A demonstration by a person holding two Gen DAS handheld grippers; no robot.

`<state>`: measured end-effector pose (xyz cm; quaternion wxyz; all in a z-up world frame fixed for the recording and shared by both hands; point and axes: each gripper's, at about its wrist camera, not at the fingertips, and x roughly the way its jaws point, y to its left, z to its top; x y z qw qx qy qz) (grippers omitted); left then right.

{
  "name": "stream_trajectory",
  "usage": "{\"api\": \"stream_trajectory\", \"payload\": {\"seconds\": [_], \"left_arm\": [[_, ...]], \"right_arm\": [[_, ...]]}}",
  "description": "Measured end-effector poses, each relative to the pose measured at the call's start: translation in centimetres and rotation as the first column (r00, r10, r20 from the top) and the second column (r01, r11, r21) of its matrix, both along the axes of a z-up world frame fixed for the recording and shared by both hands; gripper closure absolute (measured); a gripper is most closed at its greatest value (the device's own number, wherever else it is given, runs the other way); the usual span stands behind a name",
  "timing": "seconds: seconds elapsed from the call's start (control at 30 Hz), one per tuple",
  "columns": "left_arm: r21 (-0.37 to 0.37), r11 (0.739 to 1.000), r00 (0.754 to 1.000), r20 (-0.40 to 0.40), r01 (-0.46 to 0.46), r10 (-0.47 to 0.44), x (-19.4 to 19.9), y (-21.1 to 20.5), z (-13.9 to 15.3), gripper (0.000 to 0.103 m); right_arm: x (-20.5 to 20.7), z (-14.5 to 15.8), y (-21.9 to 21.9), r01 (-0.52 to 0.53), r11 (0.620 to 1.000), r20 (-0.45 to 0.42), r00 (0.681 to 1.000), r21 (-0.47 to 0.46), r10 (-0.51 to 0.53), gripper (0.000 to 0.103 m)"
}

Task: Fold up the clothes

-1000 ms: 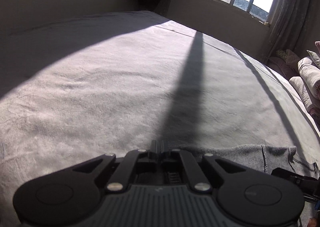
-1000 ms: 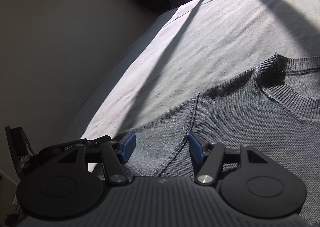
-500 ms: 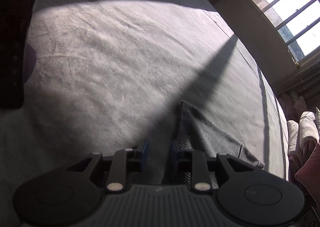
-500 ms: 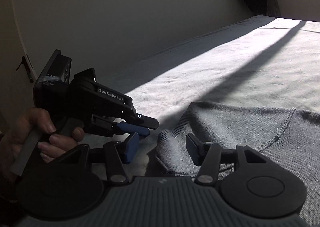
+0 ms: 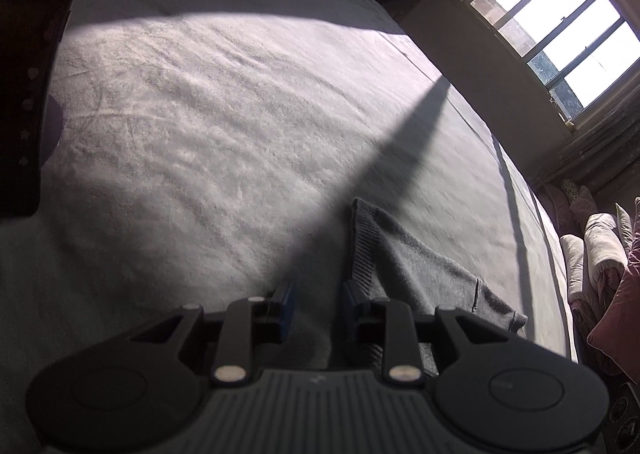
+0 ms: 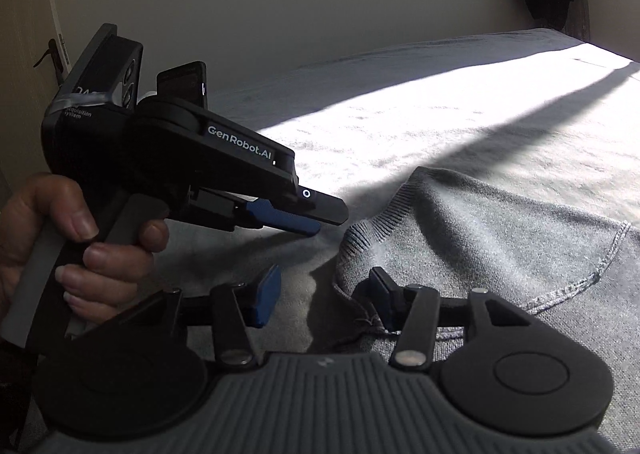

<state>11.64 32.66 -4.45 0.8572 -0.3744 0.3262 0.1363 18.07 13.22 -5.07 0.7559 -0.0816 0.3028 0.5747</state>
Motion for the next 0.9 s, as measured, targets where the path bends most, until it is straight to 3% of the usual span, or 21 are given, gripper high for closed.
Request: {"api": "stream_trajectory", "payload": {"seconds": [0.13, 0.2, 0.37, 0.47, 0.57, 0.7, 0.83, 0.9], "left_arm": [[-0.022, 1.0, 1.0, 0.009, 0.009, -0.009, -0.2, 0.2, -0.1, 0.068], [-0.039, 0.999, 1.0, 0.013, 0.008, -0.007, -0.2, 0.4, -0.2, 0.067], [-0.059, 0.998, 1.0, 0.017, 0.008, -0.007, -0.3, 0.6, -0.3, 0.066], [-0.065, 0.998, 1.0, 0.019, 0.007, -0.005, -0.3, 0.7, -0.2, 0.065], [-0.061, 0.998, 1.0, 0.026, 0.003, -0.001, -0.4, 0.7, 0.0, 0.064], [-0.019, 1.0, 0.999, 0.035, -0.01, 0.01, -0.7, 0.6, 0.5, 0.063], [0.015, 1.0, 0.999, 0.05, -0.005, 0.004, -0.6, 0.3, 0.9, 0.063], [0.024, 1.0, 0.998, 0.06, 0.004, -0.006, -0.5, 0.1, 1.0, 0.063]], "right_arm": [[0.1, -0.5, 0.3, 0.029, 0.999, 0.016, 0.999, -0.025, -0.029, 0.051], [0.3, -0.6, 0.5, 0.047, 0.998, 0.028, 0.999, -0.029, -0.046, 0.057], [0.9, -0.9, 0.6, 0.098, 0.995, 0.029, 0.995, -0.032, -0.097, 0.08], [2.5, -1.1, 0.1, 0.152, 0.988, -0.071, 0.986, -0.005, -0.152, 0.093], [4.2, -1.3, -0.7, 0.175, 0.983, -0.213, 0.964, 0.049, -0.161, 0.093], [4.8, -1.7, -0.6, 0.16, 0.983, -0.331, 0.936, 0.095, -0.12, 0.093], [4.6, -2.4, 0.6, 0.127, 0.988, -0.356, 0.931, 0.093, -0.086, 0.091], [3.6, -1.9, 0.3, 0.116, 0.988, -0.338, 0.938, 0.1, -0.076, 0.084]]}}
